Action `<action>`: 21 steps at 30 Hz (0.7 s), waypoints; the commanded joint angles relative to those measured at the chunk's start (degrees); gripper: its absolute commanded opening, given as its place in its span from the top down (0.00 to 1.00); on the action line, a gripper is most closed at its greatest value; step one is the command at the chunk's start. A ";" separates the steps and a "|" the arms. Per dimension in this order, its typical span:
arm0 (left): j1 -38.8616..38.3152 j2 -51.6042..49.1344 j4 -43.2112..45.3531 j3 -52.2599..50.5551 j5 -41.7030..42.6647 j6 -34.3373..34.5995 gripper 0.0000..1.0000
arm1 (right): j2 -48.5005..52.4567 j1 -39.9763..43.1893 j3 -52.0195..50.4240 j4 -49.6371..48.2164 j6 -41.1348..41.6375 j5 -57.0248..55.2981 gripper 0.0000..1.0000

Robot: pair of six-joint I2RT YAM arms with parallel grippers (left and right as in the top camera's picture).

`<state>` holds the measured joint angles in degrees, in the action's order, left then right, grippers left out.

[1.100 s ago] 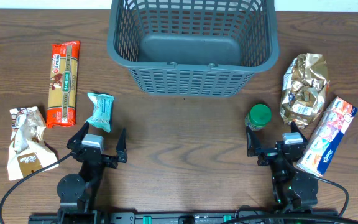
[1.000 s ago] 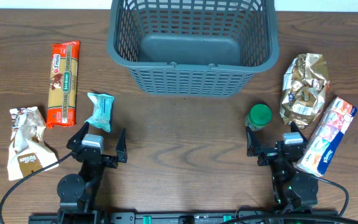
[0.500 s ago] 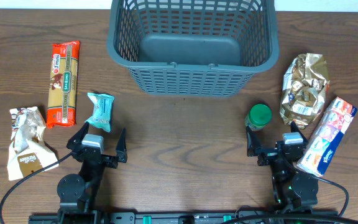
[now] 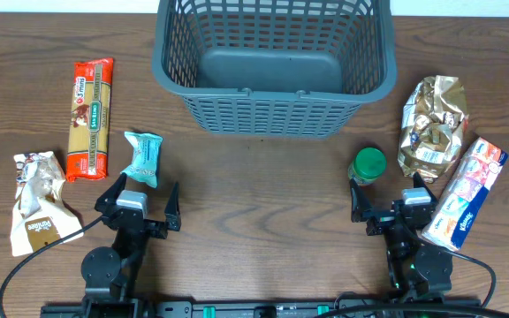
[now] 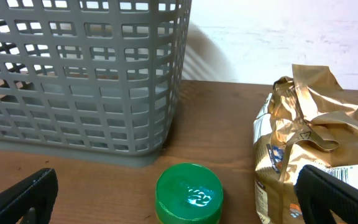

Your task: Pack container

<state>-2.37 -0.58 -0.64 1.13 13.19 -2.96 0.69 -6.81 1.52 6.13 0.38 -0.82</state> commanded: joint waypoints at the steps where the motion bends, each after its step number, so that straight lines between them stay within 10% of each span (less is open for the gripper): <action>1: -0.17 0.35 -2.12 -0.90 1.79 0.28 0.02 | -0.42 0.35 -0.33 -0.09 -0.22 0.42 0.01; 21: -0.17 0.35 -2.12 -0.90 1.79 0.28 0.02 | -0.39 0.35 -0.33 -0.13 0.83 1.73 0.01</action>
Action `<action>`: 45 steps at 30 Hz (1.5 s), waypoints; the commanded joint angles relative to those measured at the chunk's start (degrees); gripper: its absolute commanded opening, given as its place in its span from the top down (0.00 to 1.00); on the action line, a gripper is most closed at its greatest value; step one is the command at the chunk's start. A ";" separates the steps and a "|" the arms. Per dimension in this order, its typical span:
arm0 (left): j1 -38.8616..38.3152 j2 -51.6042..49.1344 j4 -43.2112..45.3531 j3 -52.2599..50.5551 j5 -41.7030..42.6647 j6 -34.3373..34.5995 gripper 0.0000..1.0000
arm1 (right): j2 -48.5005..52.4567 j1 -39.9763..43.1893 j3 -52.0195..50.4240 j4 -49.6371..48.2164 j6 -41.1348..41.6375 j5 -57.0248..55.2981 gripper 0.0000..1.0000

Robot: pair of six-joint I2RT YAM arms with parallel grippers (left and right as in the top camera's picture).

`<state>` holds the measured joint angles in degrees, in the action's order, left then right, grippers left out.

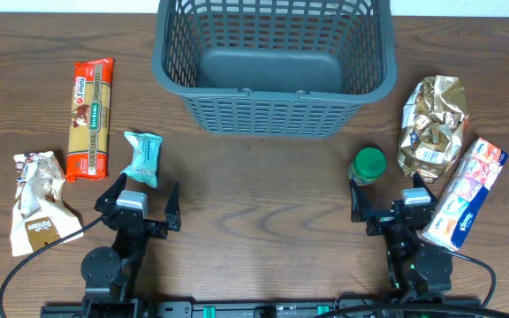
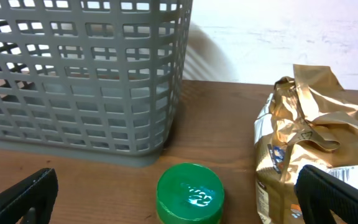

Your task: Pack container

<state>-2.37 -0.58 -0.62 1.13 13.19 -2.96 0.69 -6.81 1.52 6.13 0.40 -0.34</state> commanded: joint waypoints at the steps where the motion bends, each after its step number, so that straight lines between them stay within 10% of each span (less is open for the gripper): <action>1: -0.17 0.35 -2.14 -0.90 1.79 0.28 0.02 | -0.39 0.35 -0.33 -0.13 1.42 1.25 0.01; 15: -0.17 0.35 -0.11 -0.66 -3.89 4.81 0.02 | 2.64 1.60 7.08 1.16 15.58 0.81 0.01; 33: -0.17 -24.41 -12.44 24.65 -5.27 11.65 0.02 | 60.02 8.87 89.79 69.40 5.66 2.43 0.01; 45: -0.17 -30.01 -12.41 27.98 -5.31 11.63 0.02 | 90.03 19.54 120.26 81.13 8.96 -3.89 0.01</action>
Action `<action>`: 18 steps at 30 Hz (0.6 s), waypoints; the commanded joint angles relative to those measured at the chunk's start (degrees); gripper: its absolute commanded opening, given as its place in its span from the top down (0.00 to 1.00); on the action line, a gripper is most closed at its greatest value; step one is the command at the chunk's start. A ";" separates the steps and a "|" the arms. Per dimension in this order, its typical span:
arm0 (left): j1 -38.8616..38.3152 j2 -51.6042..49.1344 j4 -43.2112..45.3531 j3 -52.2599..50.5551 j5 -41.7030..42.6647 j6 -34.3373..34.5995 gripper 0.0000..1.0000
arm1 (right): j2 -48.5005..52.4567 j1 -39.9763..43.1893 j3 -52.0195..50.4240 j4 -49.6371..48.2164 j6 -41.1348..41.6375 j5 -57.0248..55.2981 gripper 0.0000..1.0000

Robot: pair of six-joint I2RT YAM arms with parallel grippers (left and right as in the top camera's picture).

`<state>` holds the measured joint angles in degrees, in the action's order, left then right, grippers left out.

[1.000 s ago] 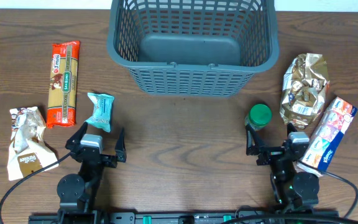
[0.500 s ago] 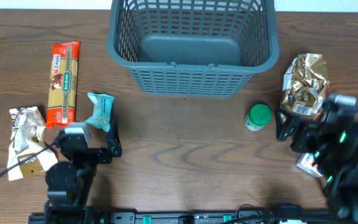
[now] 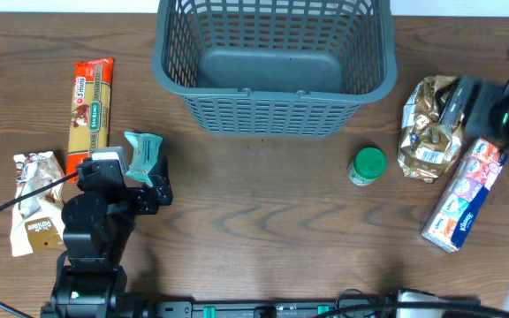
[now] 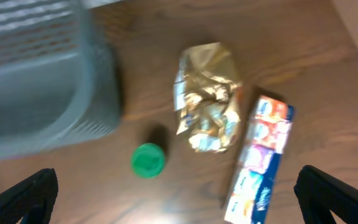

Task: Pack container
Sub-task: 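Move the right gripper up to the gold crumpled snack bag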

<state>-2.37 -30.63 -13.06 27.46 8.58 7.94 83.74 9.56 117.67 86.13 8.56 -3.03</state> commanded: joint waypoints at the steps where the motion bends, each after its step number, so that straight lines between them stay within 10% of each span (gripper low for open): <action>1: -0.17 0.04 0.02 1.64 -0.70 0.72 0.02 | 9.90 4.11 5.92 1.70 0.81 -1.22 0.01; 18: -0.17 0.02 0.00 1.62 -0.70 0.72 0.02 | 37.55 6.03 9.09 -3.26 -1.79 -1.68 0.01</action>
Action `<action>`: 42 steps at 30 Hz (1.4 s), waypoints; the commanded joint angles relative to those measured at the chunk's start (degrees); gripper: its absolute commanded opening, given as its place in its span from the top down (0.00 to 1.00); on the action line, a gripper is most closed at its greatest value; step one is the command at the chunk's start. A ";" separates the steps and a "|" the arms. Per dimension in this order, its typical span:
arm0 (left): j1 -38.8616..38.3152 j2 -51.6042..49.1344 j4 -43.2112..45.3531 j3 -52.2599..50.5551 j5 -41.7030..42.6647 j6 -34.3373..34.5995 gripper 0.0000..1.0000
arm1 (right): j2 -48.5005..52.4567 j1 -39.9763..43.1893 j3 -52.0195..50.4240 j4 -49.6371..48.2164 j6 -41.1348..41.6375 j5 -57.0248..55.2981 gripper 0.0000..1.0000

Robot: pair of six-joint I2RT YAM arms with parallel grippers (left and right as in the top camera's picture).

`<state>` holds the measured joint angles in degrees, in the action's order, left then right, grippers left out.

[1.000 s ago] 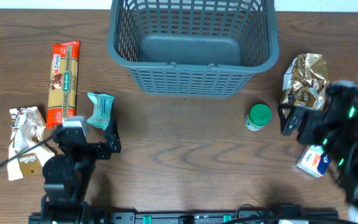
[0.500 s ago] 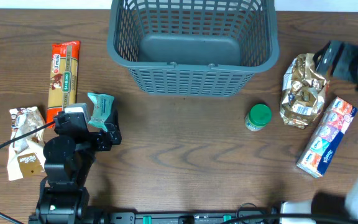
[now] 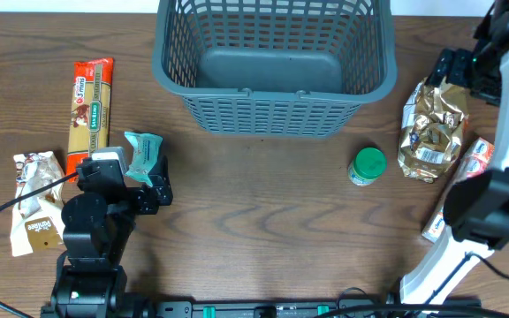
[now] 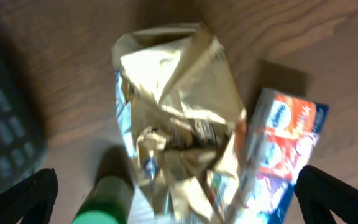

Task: Pack container
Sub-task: 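Move the right gripper up to the gold crumpled snack bag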

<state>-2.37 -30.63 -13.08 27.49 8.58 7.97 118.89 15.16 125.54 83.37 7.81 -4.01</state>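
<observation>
The grey mesh basket [image 3: 272, 66] stands empty at the back centre. On the right lie a crumpled gold bag [image 3: 431, 128], a green-lidded jar [image 3: 368, 165] and a tissue box [image 3: 476, 154] partly under my right arm. My right gripper [image 3: 467, 71] hangs open above the far end of the gold bag. The blurred right wrist view looks down on the gold bag [image 4: 179, 118], the tissue box [image 4: 281, 146] and the jar [image 4: 104, 208], with the right gripper [image 4: 179, 208] holding nothing. My left gripper [image 3: 122, 185], open, is beside a teal packet [image 3: 141, 157].
A red pasta pack [image 3: 91, 119] lies at the left, and a white-and-brown bag [image 3: 35, 203] sits near the left front. The basket wall [image 4: 5, 112] shows blurred at the left of the right wrist view. Cables run along the front edge.
My right gripper has moved from above the tissue box and gold bag toward the far end of the gold bag and closer to it. The bag now fills the wrist view. Left arm unchanged.
Both arms first sat folded at the table's front edge, grippers open, the right one facing the jar and gold bag. Then both had risen: the left next to the teal packet, the right high over the right-hand items. Now the right hangs nearer the gold bag.
</observation>
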 commanded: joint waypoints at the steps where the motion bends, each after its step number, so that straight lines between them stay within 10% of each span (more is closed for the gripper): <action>1: -0.17 0.02 0.04 1.60 -0.70 0.70 0.01 | 3.26 0.55 1.22 -0.85 -1.05 -0.70 0.01; 42: -0.17 0.02 0.04 1.60 -0.72 0.70 0.02 | 23.76 1.25 -4.44 -6.36 -2.34 1.49 0.01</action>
<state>-2.35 -30.63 -13.08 27.49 8.58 7.94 139.02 16.71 124.60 77.84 5.43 0.51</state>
